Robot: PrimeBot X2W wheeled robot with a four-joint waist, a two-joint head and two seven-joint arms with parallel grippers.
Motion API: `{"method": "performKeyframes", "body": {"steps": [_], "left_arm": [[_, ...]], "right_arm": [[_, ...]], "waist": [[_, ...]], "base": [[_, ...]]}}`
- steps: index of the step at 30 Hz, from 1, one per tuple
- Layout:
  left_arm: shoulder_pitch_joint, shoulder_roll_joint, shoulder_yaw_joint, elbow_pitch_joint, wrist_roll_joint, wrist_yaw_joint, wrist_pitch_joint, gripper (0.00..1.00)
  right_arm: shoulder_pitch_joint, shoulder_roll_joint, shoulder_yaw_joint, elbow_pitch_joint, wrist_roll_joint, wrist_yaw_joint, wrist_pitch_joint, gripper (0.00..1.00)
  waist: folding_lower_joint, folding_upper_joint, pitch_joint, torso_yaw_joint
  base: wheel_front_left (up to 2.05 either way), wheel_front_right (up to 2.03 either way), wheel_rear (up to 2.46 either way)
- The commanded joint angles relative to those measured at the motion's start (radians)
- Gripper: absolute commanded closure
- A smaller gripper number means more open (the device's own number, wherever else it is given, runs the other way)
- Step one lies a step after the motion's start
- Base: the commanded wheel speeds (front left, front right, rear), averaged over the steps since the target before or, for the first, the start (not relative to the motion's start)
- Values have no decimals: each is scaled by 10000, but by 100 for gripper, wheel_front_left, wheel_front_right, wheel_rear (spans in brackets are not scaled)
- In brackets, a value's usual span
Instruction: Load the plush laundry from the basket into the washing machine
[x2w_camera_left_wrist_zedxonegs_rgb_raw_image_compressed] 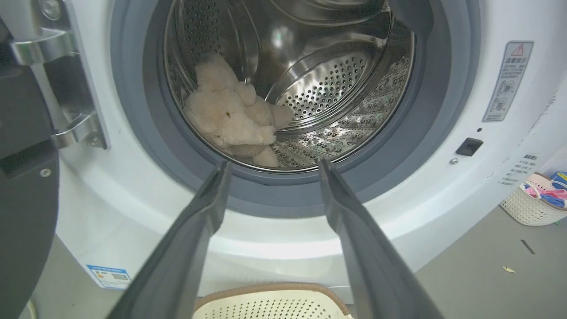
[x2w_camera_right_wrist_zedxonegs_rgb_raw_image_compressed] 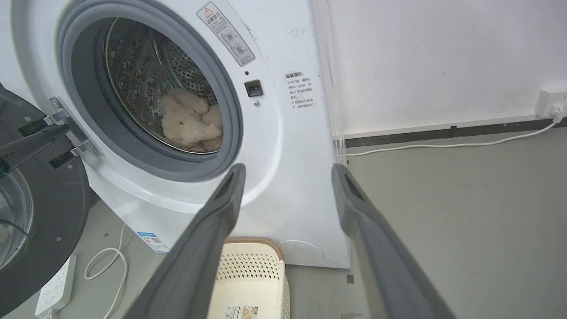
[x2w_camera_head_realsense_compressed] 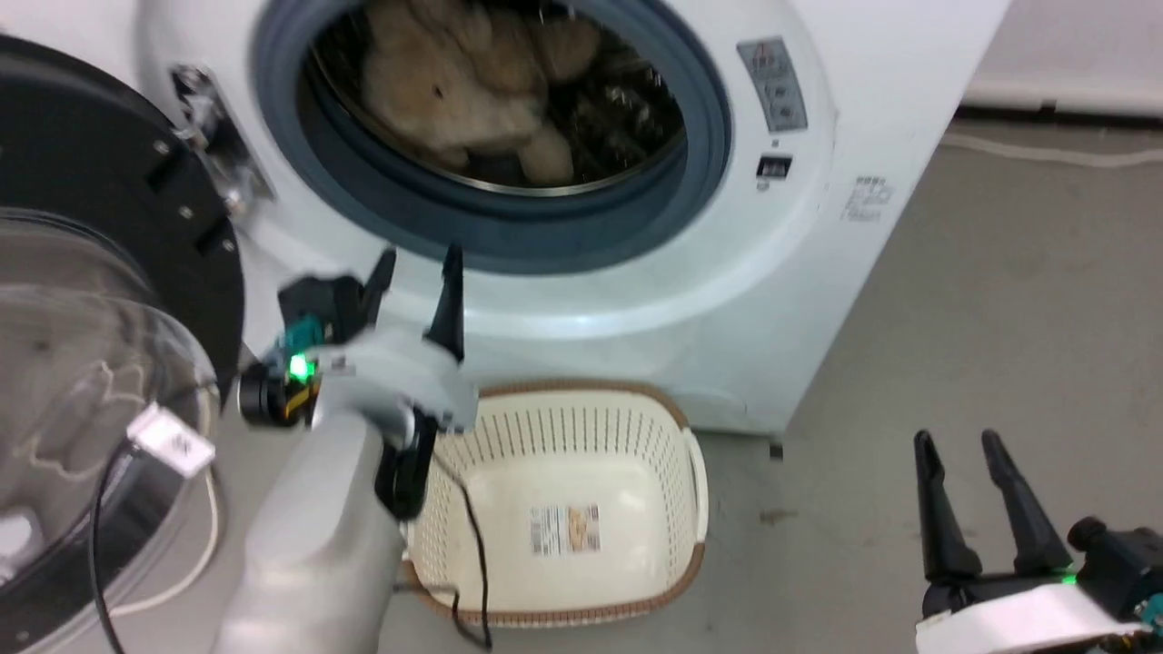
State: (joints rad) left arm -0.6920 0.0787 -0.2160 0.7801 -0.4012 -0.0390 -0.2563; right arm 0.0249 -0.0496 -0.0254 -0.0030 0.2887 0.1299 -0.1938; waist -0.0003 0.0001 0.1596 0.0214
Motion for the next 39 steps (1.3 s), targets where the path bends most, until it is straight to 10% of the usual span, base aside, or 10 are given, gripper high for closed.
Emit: {"method": "performKeyframes", "body": {"steps": [1,39], "left_arm": [[392,90,4,-156,-58,-26,-55,0],[7697,1509,234,-7643,-91,1887,1157,0]], "right_arm": [[229,-6,25,54,-51,8,41,0],[1563,-6,-384,224,-871,8,-63,0]], "waist": [[3,-1,-600,98],[3,-1,-2015,-125]], "base": [[0,0,0],[0,0,0]]}}
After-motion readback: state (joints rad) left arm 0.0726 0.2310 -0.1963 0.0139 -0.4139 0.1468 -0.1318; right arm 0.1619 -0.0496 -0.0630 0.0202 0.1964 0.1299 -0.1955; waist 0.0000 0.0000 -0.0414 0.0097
